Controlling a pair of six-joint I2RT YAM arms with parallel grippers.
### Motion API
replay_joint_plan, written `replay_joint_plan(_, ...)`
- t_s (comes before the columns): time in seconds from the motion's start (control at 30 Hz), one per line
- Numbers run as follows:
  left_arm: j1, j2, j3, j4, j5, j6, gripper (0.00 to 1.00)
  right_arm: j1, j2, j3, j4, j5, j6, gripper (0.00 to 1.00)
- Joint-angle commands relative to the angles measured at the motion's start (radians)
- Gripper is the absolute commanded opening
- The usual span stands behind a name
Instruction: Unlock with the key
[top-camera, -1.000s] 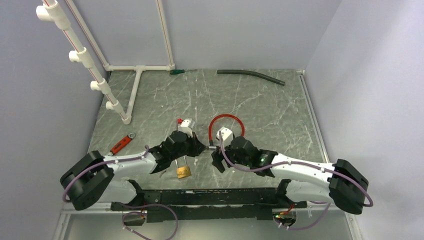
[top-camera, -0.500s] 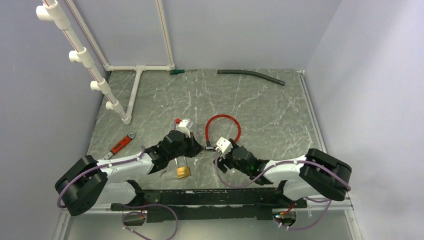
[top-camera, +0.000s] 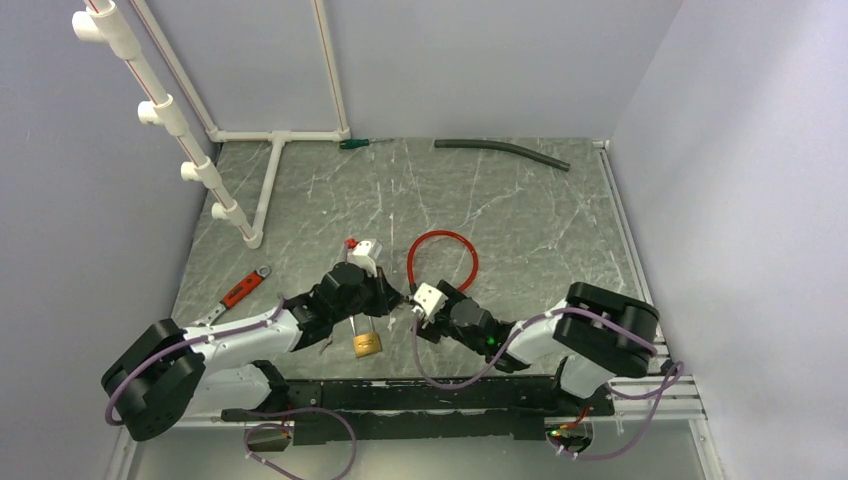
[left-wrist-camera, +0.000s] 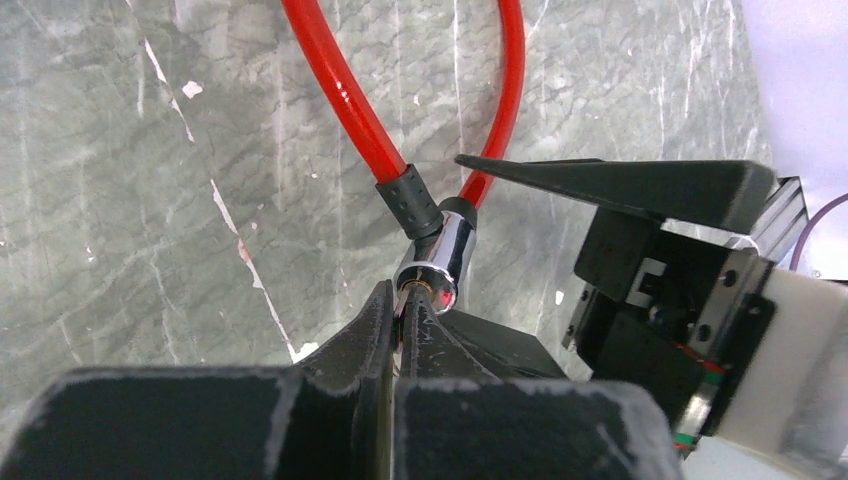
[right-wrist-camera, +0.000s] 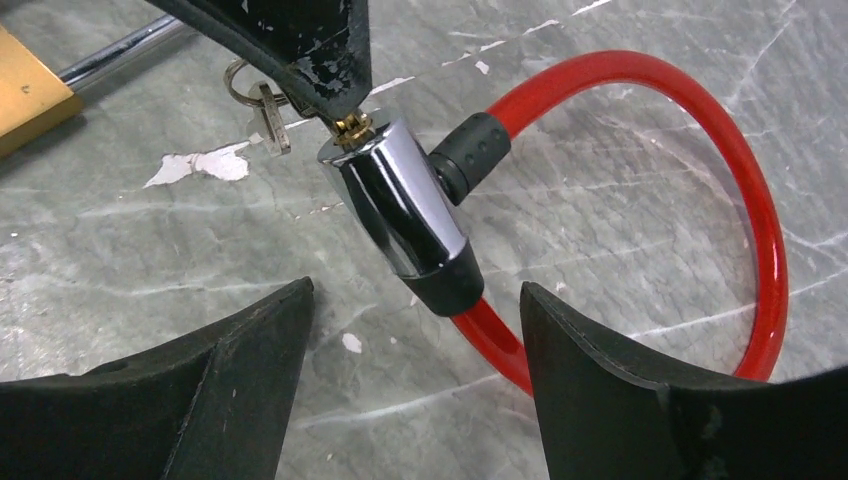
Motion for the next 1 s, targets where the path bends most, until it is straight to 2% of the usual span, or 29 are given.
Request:
replay_joint_plan(0.0, 0.002, -0.043, -0.002, 0.018, 0.010, 0.018, 0.00, 0.031, 0.082, 0.033, 0.196, 0.076, -0.067, 0.77)
replay_joint_plan(0.1, 0.002, -0.057, -0.008, 0.015, 0.012, 0.011, 0.00, 0.057, 0.115, 0.037, 0.228, 0.099, -0.100, 0.75)
replay_joint_plan(0.33, 0.002, -0.060, -0.019, 0.028, 0.022, 0.001, 0.00, 0.081, 0.108, 0.029, 0.277, 0.093, -0.108, 0.54)
replay_joint_plan(0.5, 0.003, -0.056, -0.025, 0.039, 0.027, -0.004, 0.00, 0.098, 0.119, 0.035, 0.276, 0.074, -0.133, 0.46)
replay_joint_plan(0.53, 0.002, -0.056, -0.023, 0.037, 0.027, -0.004, 0.00, 0.101, 0.121, 0.039, 0.270, 0.069, -0.136, 0.40)
replay_joint_plan(0.67, 0.003, -0.056, -0.007, 0.008, 0.030, 0.002, 0.00, 0.111, 0.115, 0.062, 0.217, 0.049, -0.146, 0.00)
replay_joint_plan(0.83, 0.002, -0.061, 0.010, -0.030, 0.028, 0.020, 0.00, 0.142, 0.029, 0.050, 0.173, -0.010, -0.128, 0.00)
replay_joint_plan(0.97, 0.002, -0.077, 0.031, -0.048, 0.084, 0.096, 0.00, 0.145, -0.100, 0.112, -0.045, -0.068, -0.015, 0.00)
